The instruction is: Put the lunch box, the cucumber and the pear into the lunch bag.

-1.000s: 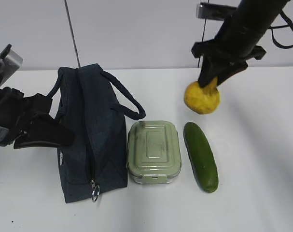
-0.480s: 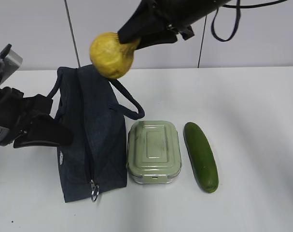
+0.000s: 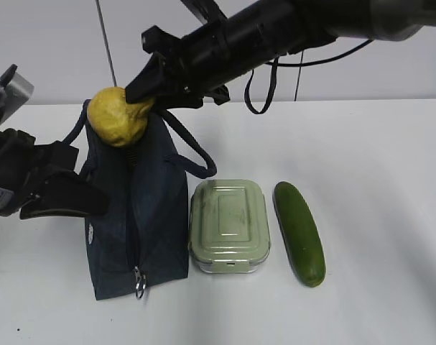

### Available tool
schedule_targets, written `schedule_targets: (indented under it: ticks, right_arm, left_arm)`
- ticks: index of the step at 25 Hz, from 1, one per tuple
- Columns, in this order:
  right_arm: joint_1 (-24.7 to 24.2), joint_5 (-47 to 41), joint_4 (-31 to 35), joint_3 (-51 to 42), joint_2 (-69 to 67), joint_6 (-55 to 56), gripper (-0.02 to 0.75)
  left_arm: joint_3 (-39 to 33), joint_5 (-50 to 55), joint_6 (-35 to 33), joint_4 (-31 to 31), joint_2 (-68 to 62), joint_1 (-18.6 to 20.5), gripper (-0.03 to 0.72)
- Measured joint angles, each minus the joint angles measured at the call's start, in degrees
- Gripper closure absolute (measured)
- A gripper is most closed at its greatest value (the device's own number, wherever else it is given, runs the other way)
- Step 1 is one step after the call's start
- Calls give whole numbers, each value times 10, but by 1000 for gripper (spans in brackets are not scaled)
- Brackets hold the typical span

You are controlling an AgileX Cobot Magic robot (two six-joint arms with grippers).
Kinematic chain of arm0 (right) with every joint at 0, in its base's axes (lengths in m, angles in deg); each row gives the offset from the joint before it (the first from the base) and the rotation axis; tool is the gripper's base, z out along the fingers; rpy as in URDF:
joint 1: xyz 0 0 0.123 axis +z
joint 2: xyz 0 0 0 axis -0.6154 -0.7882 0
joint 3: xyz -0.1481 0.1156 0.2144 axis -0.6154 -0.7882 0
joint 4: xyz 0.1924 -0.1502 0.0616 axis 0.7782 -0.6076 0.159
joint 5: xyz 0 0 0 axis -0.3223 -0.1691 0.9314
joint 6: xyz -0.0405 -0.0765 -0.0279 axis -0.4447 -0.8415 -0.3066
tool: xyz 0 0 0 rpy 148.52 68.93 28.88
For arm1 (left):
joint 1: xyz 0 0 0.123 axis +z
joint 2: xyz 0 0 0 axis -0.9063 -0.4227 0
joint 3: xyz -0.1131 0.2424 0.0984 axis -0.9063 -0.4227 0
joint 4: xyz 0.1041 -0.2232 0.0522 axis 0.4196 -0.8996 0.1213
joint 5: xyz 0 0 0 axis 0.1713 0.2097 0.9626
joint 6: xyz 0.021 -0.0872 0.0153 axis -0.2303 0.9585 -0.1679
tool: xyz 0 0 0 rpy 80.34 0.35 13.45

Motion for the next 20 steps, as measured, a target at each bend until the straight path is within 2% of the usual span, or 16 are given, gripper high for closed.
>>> schedule_targets:
  ticks: [5,9,12,16,20]
  right_arm:
    - [0,22,-67,0,-13,-1,477]
    - [0,44,-89,0,-13,-2,462]
    - [0,57,-92,0,-13,-2,381]
    - [0,71,-82,1,-13,-2,230]
    - [0,70,-63,1,-13,-2,189]
  left_arm:
    - [0,9,-2,0,1,0,701]
    - [0,14,-5,1,5,0,701]
    - [0,17,-6,1,6,0,701]
    - [0,21,-7,1,6,0,701]
    - [0,22,-7,1,6,0,701]
